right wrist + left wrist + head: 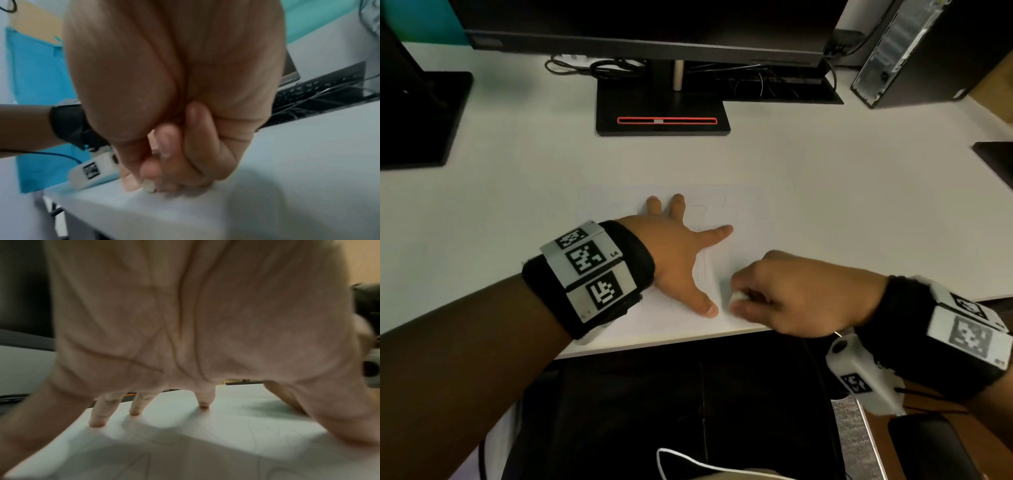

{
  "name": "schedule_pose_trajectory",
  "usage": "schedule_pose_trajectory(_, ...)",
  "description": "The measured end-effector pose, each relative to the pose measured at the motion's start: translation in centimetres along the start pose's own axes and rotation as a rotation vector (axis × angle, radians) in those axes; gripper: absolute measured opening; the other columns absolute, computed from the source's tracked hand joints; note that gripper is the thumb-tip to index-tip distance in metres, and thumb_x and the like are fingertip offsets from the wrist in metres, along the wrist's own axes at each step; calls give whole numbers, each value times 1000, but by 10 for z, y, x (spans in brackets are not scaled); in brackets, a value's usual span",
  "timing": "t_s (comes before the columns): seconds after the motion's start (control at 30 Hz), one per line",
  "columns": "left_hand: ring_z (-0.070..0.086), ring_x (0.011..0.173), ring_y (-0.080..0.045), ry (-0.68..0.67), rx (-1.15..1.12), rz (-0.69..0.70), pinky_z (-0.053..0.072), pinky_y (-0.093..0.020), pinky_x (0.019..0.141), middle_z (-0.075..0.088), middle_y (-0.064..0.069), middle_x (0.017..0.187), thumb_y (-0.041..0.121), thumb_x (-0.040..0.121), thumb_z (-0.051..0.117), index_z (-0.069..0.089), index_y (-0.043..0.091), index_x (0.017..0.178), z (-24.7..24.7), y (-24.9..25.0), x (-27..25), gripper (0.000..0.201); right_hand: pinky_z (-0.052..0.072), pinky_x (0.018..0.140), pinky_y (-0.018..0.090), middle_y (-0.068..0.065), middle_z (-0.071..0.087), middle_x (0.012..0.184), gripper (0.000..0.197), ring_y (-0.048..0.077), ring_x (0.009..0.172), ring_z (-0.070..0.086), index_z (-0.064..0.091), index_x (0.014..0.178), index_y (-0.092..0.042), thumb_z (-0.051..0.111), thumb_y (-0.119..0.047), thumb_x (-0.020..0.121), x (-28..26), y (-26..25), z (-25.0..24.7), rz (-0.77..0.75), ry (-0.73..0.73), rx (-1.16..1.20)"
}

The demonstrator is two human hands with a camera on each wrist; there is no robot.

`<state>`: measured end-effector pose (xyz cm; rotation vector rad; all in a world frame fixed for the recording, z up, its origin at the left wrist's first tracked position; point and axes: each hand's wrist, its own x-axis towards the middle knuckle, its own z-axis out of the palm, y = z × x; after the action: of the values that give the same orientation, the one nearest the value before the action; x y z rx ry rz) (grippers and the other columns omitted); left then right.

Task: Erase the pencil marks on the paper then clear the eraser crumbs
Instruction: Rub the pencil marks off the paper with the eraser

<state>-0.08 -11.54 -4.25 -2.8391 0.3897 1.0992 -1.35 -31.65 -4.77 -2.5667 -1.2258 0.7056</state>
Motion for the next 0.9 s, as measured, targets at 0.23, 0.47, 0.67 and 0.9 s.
schedule_pose_trajectory(0.23,-16,149,-49,1,7,-8,27,-62,117,-30,-12,163,91,62,63,-25,64,143,-1,1,0,123,37,60,25,-2,54,61,33,10,57,49,55,74,-14,52,-35,100,5,2,-6,39,20,-17)
schedule_pose_trajectory(0.47,-16,148,-50,2,19,-15,26,-63,117,-30,-12,163,91,62,62,-26,64,143,-1,1,1,122,33,58,24,-3,47,60,38,11,55,45,50,69,-14,53,-34,100,11,8,-11,76,31,0)
schedule_pose_trajectory(0.67,-17,148,-50,-1,22,-8,24,-62,118,-31,-13,162,91,63,62,-26,63,143,-2,2,0,122,39,59,26,-2,52,60,35,13,57,48,55,72,-13,53,-35,100,10,2,-6,20,-24,10)
schedule_pose_trajectory(0.9,-16,148,-50,-7,20,-10,24,-60,118,-31,-14,162,91,63,62,-27,63,143,-2,2,0,123,37,57,22,-1,54,59,34,12,56,49,56,74,-12,52,-34,100,9,-3,-1,10,-21,-10)
